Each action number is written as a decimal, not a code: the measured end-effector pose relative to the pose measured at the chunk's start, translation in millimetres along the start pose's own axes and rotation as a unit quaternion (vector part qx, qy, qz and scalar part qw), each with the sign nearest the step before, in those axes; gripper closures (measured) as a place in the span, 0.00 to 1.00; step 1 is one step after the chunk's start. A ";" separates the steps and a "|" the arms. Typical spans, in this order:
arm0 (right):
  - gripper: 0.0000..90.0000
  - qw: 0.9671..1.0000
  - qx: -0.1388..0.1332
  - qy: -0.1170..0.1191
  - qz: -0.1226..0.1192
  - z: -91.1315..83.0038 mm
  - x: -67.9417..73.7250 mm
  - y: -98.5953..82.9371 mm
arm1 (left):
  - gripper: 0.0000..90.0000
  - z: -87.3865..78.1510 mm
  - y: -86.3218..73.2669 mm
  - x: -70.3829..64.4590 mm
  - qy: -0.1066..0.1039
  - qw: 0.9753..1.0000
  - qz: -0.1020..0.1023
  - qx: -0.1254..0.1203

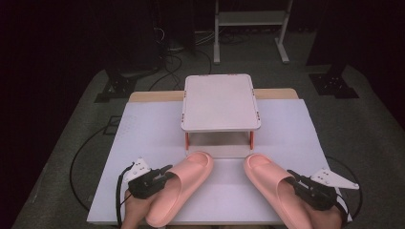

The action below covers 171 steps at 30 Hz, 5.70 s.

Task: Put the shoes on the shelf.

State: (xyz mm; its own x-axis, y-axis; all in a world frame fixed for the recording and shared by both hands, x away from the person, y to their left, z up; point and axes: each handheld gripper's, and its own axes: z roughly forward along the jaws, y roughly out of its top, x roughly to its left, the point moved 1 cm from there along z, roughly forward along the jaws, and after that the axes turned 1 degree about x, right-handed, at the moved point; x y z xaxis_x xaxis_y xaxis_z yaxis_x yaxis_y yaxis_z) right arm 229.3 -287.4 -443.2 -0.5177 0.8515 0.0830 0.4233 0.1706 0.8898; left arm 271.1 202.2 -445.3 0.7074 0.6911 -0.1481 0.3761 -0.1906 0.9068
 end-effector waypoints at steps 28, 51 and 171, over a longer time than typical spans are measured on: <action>0.86 0.999 -0.025 0.029 -0.008 -7.8 19.3 18.5 | 0.85 -4.6 21.8 -23.7 -0.035 0.999 0.020 -0.016; 0.86 0.996 -0.071 0.051 -0.033 -20.2 36.5 59.2 | 0.85 -10.0 66.4 -34.1 -0.049 0.997 0.050 -0.043; 0.81 0.998 -0.056 0.002 0.016 79.3 -11.7 213.2 | 0.79 54.4 207.4 49.1 0.054 0.998 -0.023 -0.033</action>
State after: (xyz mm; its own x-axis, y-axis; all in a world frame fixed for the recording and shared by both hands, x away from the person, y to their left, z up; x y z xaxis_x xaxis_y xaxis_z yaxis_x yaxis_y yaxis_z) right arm 384.6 -221.7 -290.0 -0.5092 0.8531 0.1139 0.3545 0.0873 0.9310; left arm 416.4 158.7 -286.1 0.6204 0.7696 -0.1511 0.3640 -0.1119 0.9246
